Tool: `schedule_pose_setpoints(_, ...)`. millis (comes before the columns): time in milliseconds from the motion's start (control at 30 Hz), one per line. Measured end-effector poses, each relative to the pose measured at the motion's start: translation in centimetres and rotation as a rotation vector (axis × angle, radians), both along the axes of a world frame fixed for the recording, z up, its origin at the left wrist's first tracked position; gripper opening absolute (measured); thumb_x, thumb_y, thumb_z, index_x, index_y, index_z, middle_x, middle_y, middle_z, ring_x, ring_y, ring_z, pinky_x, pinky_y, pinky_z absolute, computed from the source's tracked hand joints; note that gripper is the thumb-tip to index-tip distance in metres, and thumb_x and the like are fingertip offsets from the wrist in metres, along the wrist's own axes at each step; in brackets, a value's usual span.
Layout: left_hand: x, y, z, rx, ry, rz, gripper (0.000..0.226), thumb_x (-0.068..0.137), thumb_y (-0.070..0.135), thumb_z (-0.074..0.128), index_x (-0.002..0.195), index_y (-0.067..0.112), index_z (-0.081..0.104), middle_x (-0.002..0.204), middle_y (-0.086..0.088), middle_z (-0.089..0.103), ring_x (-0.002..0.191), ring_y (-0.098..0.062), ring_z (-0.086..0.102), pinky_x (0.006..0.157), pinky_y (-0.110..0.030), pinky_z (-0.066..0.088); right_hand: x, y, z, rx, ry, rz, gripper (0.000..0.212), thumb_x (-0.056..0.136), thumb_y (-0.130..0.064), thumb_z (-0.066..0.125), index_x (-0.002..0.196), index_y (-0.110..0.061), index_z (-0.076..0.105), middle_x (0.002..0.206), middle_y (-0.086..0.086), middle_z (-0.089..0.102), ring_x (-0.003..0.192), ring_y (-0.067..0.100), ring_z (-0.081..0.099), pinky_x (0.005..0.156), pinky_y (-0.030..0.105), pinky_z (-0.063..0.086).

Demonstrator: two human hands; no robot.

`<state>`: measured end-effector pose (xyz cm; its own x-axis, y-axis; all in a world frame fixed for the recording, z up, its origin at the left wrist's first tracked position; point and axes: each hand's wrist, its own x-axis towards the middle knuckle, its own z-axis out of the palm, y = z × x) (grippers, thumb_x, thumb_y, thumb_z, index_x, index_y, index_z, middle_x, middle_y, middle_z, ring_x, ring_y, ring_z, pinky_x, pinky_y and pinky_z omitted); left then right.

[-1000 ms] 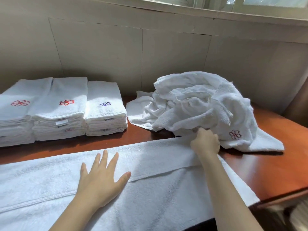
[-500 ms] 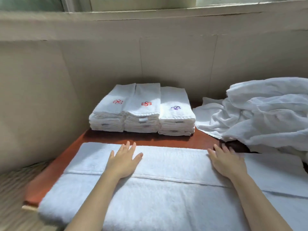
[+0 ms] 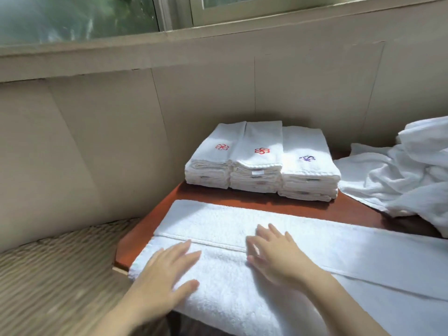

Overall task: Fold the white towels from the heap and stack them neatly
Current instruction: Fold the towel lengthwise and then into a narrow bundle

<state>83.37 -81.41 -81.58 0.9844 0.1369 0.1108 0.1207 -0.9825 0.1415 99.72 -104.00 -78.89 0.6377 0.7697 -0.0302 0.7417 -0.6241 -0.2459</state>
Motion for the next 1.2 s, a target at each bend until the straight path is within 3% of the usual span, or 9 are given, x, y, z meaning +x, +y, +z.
schedule_pose_setpoints(167,-2.5,-0.5,-0.8,0.218,-0.213,-0.372,0.064,0.073,0.046,0.057,0.133,0.027,0.046,0.136,-0.001,0.054,0.122,-0.016,0.054,0.096,-0.033,0.047,-5.8,0.2,-0.5,0.066,-0.188,0.293,0.043,0.097,-0.043,0.030,0.134,-0.024,0.039,0.140,0.003,0.037,0.131,0.026,0.029,0.110,0.040,0.025)
schedule_pose_setpoints(300,-2.9,1.7,-0.1,0.172,-0.539,-0.352,0.027,0.089,0.016,0.036,0.109,0.017,0.053,0.099,-0.007,0.072,0.093,-0.018,0.068,0.080,-0.029,0.050,-8.0,0.0,-0.5,-0.160,-0.181,0.465,0.075,0.089,-0.055,0.050,0.146,-0.027,0.010,0.153,0.012,0.016,0.140,0.032,0.017,0.114,0.045,0.016)
schedule_pose_setpoints(467,-3.5,3.7,0.6,0.110,-0.527,-0.086,0.023,0.074,0.016,0.044,0.095,0.020,0.051,0.073,0.000,0.063,0.064,-0.023,0.059,0.065,-0.027,0.038,-8.7,-0.8,0.0,0.023,-0.330,0.236,0.043,0.092,-0.024,0.037,0.135,-0.023,0.037,0.110,0.000,0.054,0.095,0.026,0.058,0.064,0.036,0.044)
schedule_pose_setpoints(600,-2.6,4.2,1.2,-0.101,-0.444,0.098,0.030,0.066,0.006,0.051,0.093,0.015,0.059,0.082,0.007,0.057,0.076,-0.014,0.055,0.071,-0.027,0.038,-7.8,-1.9,0.3,-0.048,-0.287,-0.049,0.064,0.081,-0.003,0.043,0.136,-0.027,0.022,0.118,-0.002,0.041,0.100,0.026,0.053,0.056,0.032,0.031)
schedule_pose_setpoints(800,0.0,4.4,2.3,-0.452,-0.330,0.103,0.046,0.083,-0.005,0.050,0.101,0.038,0.047,0.107,0.013,0.052,0.097,0.004,0.047,0.078,-0.007,0.034,-4.6,-3.8,2.7,0.117,-0.166,-0.240,0.021,0.092,-0.022,0.043,0.111,-0.029,0.037,0.099,-0.010,0.050,0.090,0.023,0.058,0.064,0.032,0.041)
schedule_pose_setpoints(933,1.3,5.3,3.2,-0.248,-0.065,0.095,0.043,0.080,0.038,0.066,0.113,0.046,0.041,0.106,0.024,0.042,0.090,-0.001,0.050,0.075,-0.024,0.040,-1.4,-4.8,3.9,0.196,-0.170,-0.317,0.010,0.094,-0.033,0.049,0.093,-0.027,0.041,0.088,-0.008,0.056,0.087,0.023,0.054,0.070,0.033,0.047)
schedule_pose_setpoints(1000,2.1,5.7,3.8,-0.215,-0.045,0.044,0.039,0.078,0.033,0.067,0.111,0.039,0.047,0.100,0.025,0.045,0.087,0.001,0.051,0.075,-0.023,0.042,-0.1,-4.7,4.0,0.140,-0.203,-0.374,0.003,0.095,-0.024,0.043,0.098,-0.026,0.044,0.097,-0.004,0.059,0.091,0.024,0.056,0.070,0.032,0.048)
schedule_pose_setpoints(1100,3.8,6.8,5.1,-0.484,-0.188,0.041,0.029,0.079,0.003,0.061,0.089,0.030,0.061,0.091,0.018,0.063,0.086,0.002,0.058,0.077,-0.021,0.042,1.2,-4.1,3.3,0.021,-0.254,-0.384,0.019,0.087,-0.009,0.037,0.101,-0.021,0.039,0.102,0.000,0.056,0.092,0.027,0.059,0.067,0.034,0.048)
schedule_pose_setpoints(1200,5.4,8.7,6.5,-0.919,-0.224,0.116,0.016,0.089,0.009,0.060,0.089,0.019,0.072,0.093,0.004,0.073,0.088,-0.006,0.066,0.081,-0.027,0.047,3.2,-2.8,2.7,0.014,-0.289,-0.390,0.020,0.084,-0.006,0.039,0.099,-0.018,0.033,0.097,0.003,0.050,0.083,0.030,0.059,0.058,0.033,0.040)
